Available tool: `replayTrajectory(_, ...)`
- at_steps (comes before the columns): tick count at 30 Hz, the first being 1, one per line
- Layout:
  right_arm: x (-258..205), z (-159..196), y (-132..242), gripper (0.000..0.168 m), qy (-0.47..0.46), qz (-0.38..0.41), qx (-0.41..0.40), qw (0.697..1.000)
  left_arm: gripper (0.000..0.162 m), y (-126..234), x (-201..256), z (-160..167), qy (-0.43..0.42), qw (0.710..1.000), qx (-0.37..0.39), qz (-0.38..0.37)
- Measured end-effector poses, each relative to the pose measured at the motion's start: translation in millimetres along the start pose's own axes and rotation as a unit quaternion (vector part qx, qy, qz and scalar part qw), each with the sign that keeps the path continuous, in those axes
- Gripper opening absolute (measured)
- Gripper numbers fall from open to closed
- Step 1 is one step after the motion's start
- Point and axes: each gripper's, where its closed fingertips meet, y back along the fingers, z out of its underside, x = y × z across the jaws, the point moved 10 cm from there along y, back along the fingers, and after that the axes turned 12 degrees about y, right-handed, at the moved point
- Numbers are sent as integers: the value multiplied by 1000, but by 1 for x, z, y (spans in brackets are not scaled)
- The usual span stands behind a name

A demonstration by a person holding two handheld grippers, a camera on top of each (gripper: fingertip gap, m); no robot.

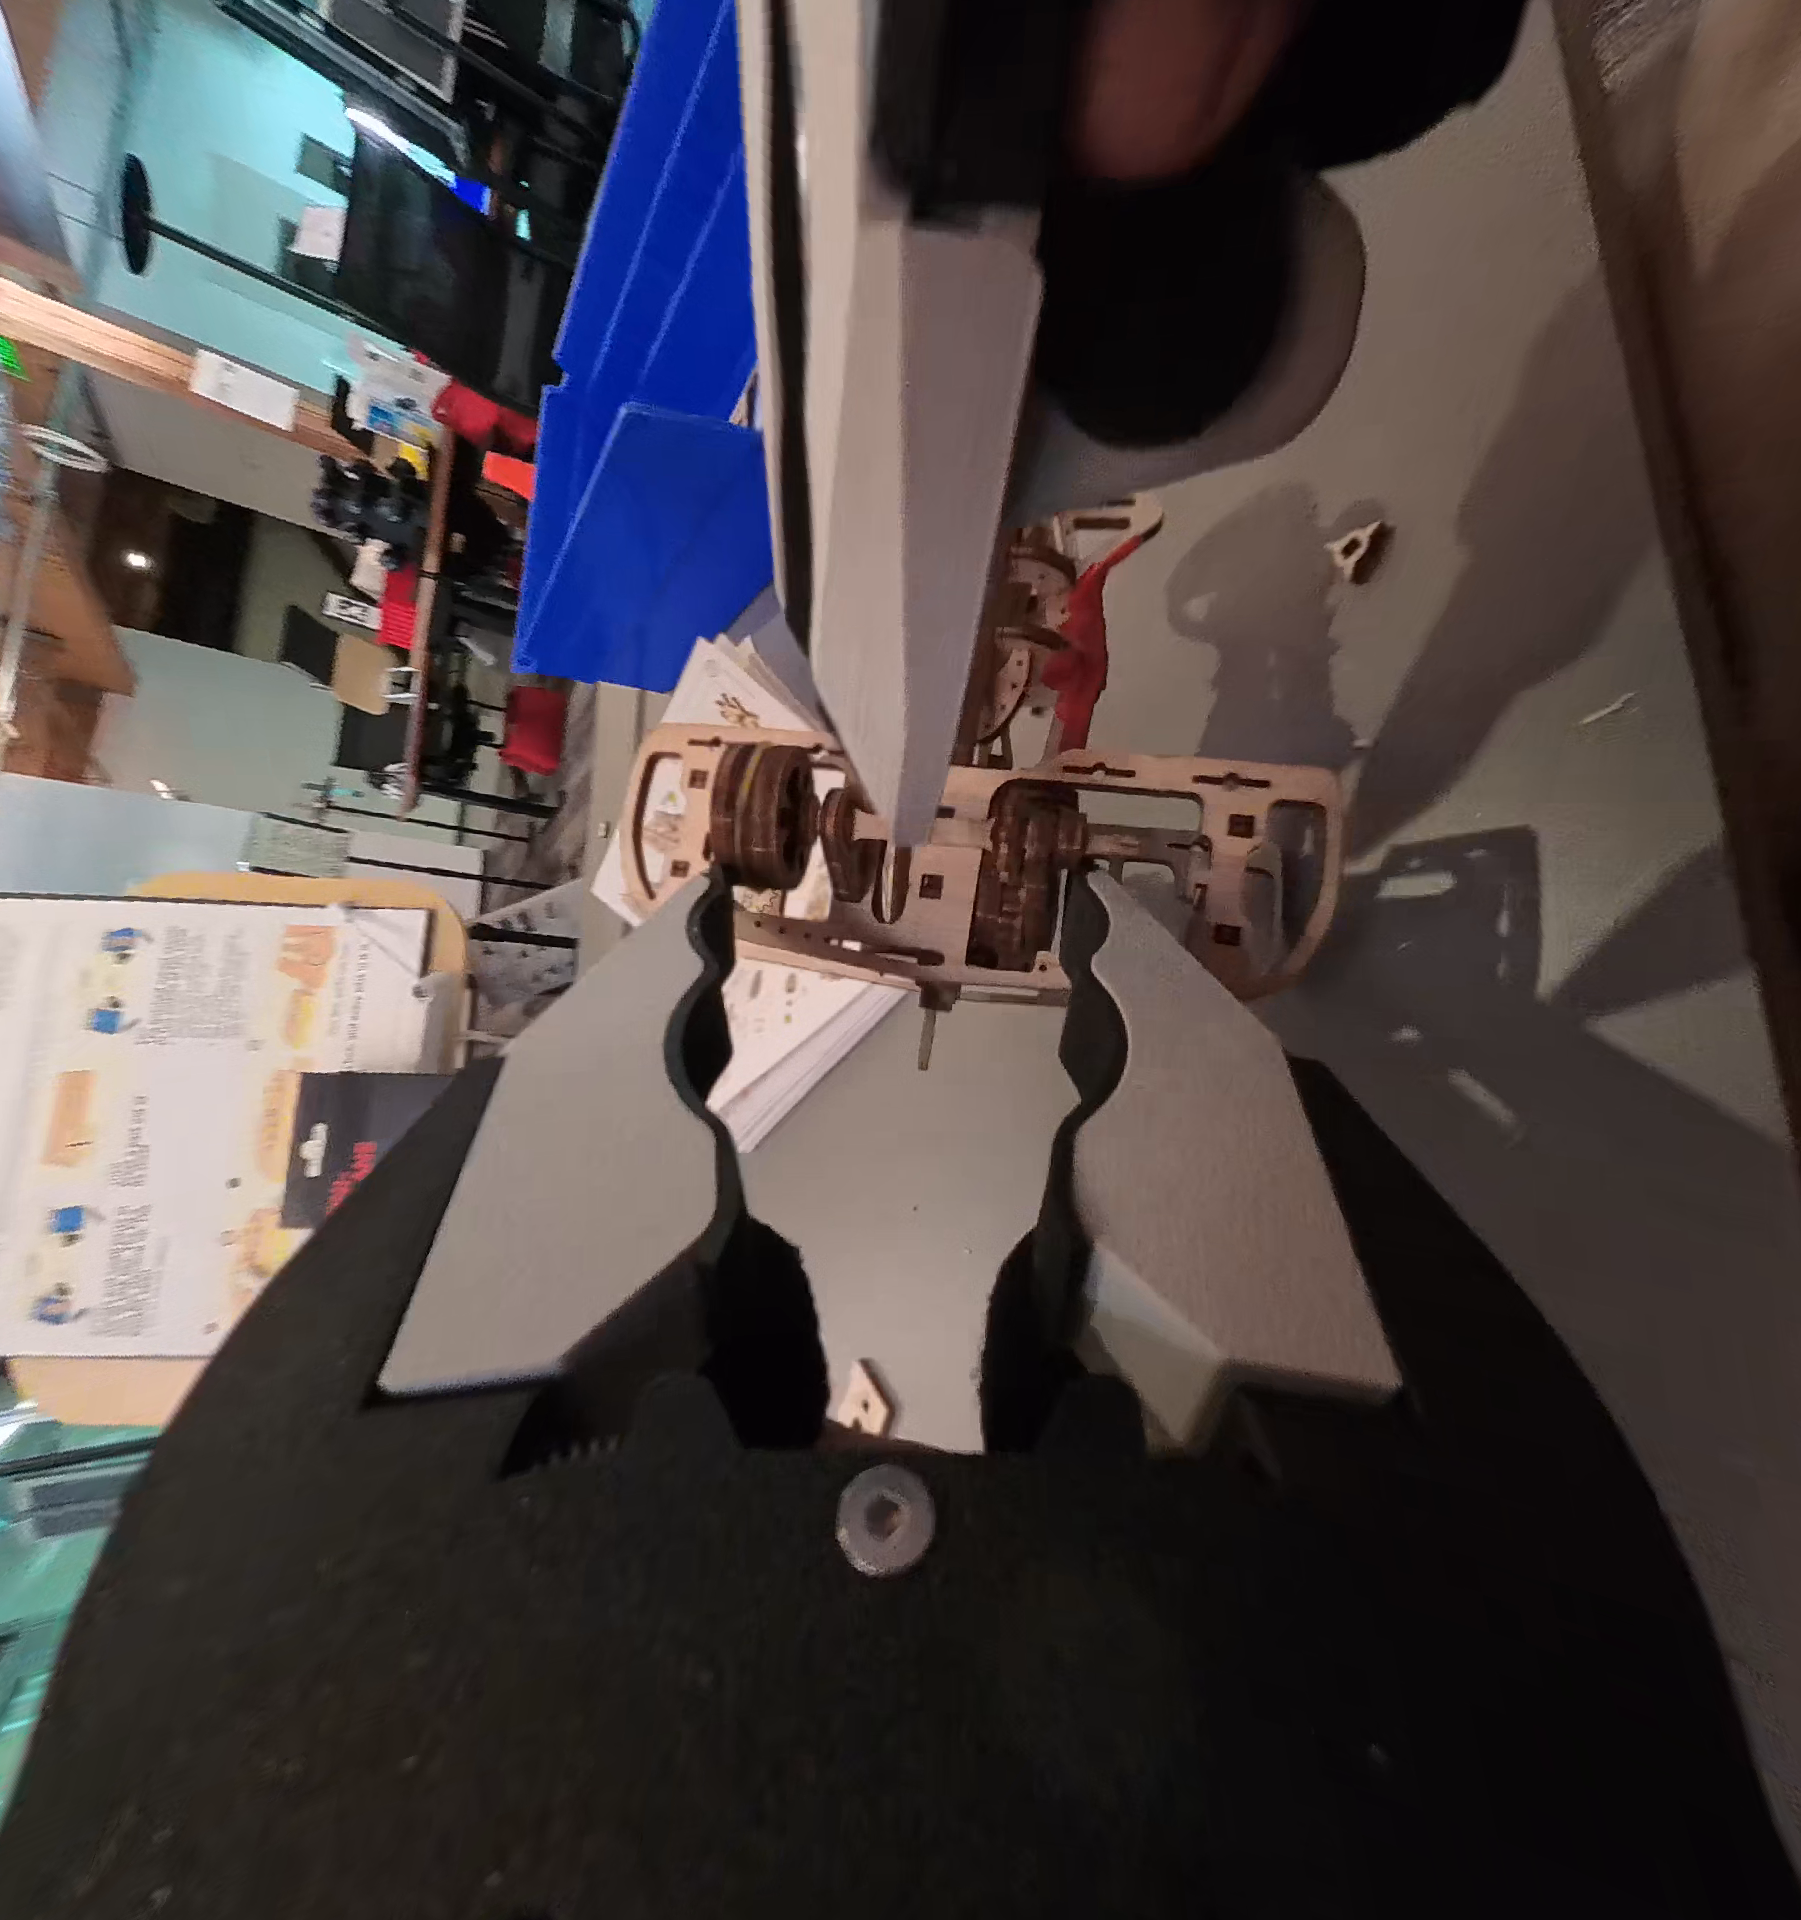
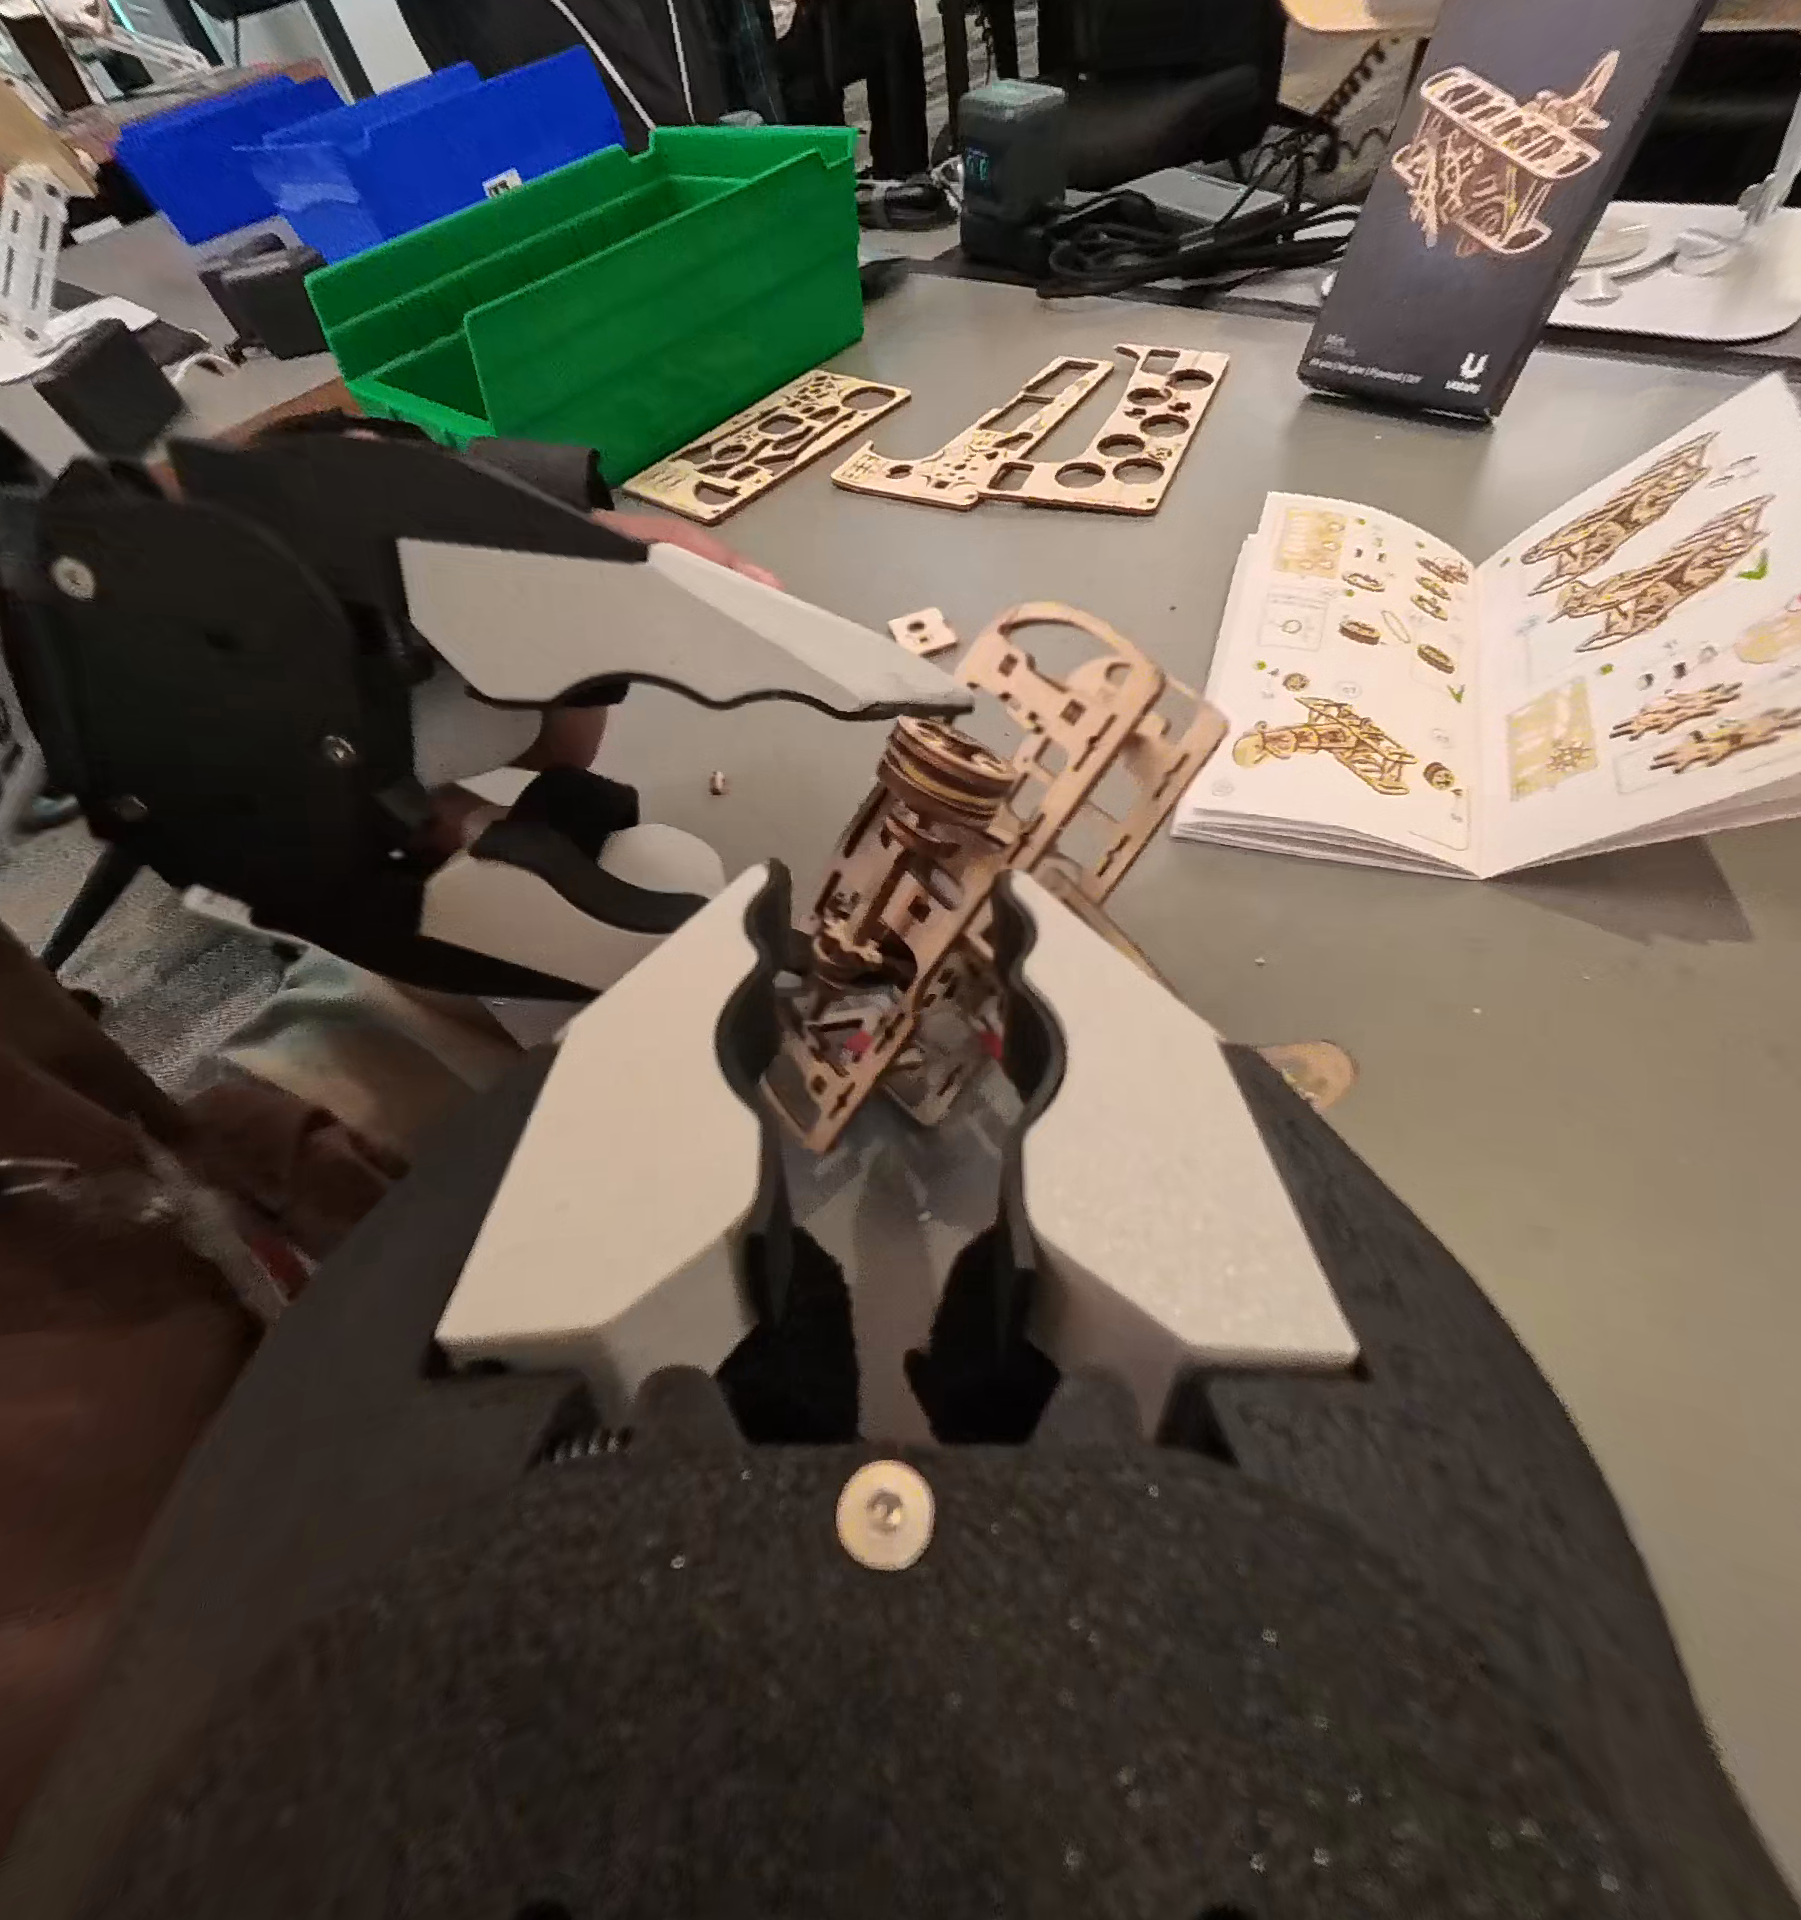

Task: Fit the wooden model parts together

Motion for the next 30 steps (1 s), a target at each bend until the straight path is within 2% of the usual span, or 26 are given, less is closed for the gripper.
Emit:
replayTrajectory(7, 3, -2, -13, 27, -59, -9, 15, 998, 60, -2, 2, 1, -22, 999, 2, -34)
replayTrajectory(11, 6, -1, -14, 23, -71, -11, 18, 997, 60, -3, 2, 0, -3, 999, 1, -32)
replayTrajectory(15, 10, 0, -9, 24, -72, -17, 13, 997, 60, -2, -1, 1, 45, 999, -9, -6)
replayTrajectory(19, 23, 1, 10, 28, -11, -24, 14, 1000, 60, 1, -6, 9, 138, 989, -28, 45)
replayTrajectory(22, 34, 18, 27, 32, 37, -59, -63, 996, 60, 6, -11, 19, 215, 971, -49, 87)
replayTrajectory(25, 35, 36, 37, 33, 20, -97, -147, 984, 61, 14, -16, 29, 262, 958, -70, 98)
replayTrajectory(28, 32, 43, 37, 30, 35, -73, -188, 979, 60, 23, -23, 37, 247, 963, -89, 59)
replayTrajectory(30, 27, 48, 34, 28, 41, -68, -213, 974, 61, 28, -25, 38, 186, 977, -104, 21)
